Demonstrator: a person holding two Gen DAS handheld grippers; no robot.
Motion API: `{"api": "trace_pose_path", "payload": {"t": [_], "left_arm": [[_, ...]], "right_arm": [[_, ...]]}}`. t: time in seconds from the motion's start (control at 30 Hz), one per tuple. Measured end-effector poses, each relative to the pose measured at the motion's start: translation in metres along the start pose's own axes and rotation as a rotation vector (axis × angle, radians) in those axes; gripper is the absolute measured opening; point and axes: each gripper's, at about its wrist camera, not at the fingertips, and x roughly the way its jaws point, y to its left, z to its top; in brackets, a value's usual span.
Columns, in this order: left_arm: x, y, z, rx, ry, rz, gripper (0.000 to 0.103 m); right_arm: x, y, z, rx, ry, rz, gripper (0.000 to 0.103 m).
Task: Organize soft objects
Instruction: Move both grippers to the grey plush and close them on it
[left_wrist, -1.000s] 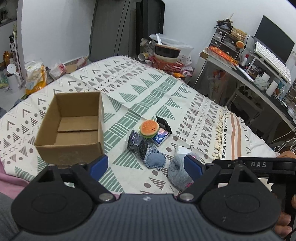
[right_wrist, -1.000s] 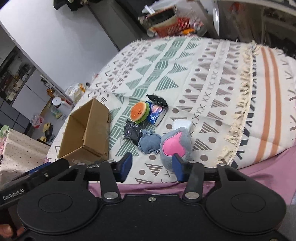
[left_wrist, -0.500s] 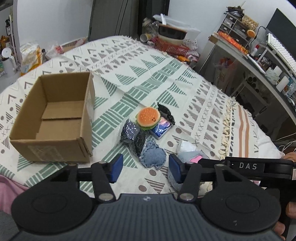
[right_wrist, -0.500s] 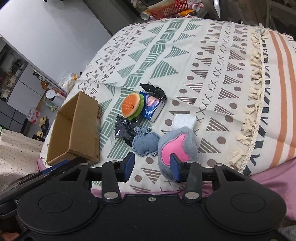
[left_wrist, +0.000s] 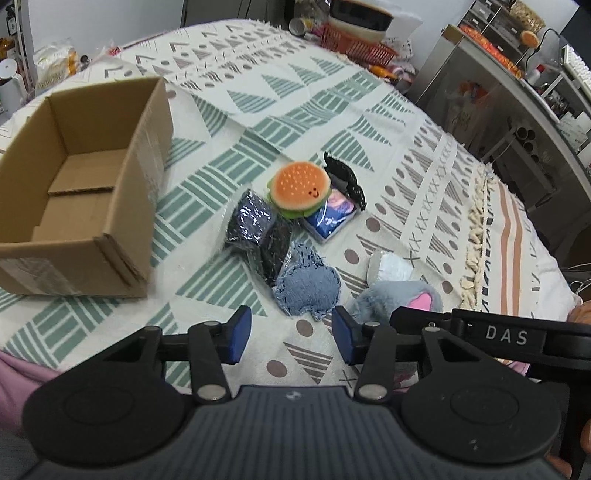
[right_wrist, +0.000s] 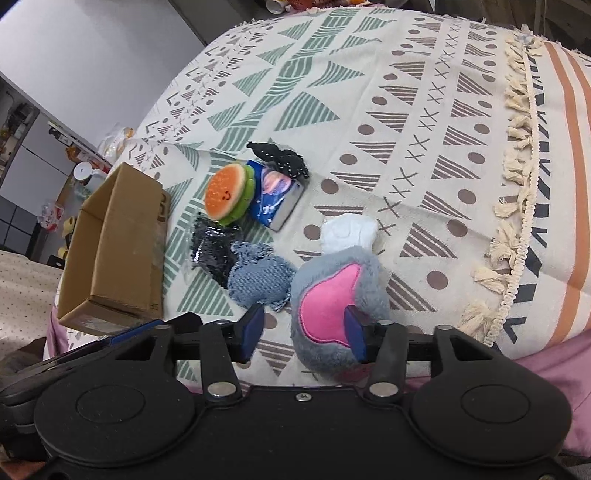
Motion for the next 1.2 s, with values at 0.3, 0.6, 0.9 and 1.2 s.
{"api": "trace_pose_path", "payload": {"t": [0.3, 0.6, 0.9, 1.2], "left_arm": [[0.023, -0.017, 0.006, -0.002, 0.038, -0.014, 0.047], [0.040, -0.040, 0.004, 0.000, 0.075, -0.049, 0.047], [0.058, -0.047, -0.003, -0.058, 0.133, -0.097, 0.047], [0.079, -0.031, -0.011, -0.237, 0.133, -0.210, 0.029]], "right_arm": [[0.011, -0.025, 0.007, 0.102, -0.002, -0.022, 0.060], [0.013, -0.050, 0.008, 0.239, -0.009, -0.011, 0.045], [0.014, -0.070, 0.006, 0.354, 0.004, 0.006, 0.049], [0.009, -0.077, -0.001, 0.402, 0.024, 0.038, 0.049]]}}
